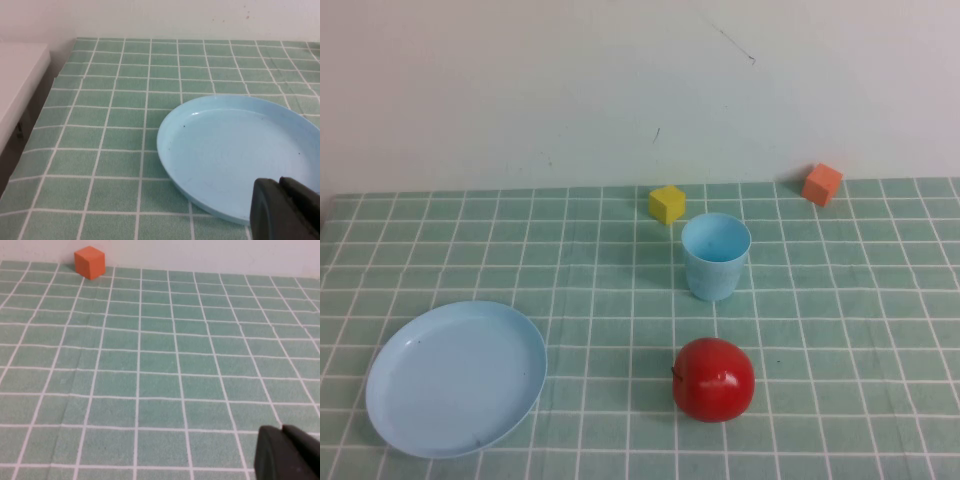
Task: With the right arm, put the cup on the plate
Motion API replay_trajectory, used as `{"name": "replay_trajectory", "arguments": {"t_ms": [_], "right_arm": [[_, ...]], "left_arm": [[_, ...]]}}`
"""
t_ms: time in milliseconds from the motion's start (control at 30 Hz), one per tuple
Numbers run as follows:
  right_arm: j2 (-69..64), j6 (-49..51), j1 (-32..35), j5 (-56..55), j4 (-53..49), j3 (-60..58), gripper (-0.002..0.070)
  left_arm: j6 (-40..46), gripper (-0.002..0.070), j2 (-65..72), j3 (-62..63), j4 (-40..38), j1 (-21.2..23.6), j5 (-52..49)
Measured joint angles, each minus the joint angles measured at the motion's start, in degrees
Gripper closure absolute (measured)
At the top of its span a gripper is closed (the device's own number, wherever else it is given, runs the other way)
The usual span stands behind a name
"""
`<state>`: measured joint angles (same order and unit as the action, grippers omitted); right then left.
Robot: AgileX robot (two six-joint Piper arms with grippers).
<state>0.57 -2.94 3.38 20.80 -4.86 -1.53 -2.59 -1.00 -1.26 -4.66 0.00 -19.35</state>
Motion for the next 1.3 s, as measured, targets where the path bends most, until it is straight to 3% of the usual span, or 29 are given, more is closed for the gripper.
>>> {"name": "replay_trajectory", "arguments": {"t_ms": [1300], "right_arm": [[0.00,1.04,0.00,0.00,0.00,0.00,0.0679]], "left_arm": [[0.00,0.0678,0.00,0.00,0.00,0.00,0.00]]}}
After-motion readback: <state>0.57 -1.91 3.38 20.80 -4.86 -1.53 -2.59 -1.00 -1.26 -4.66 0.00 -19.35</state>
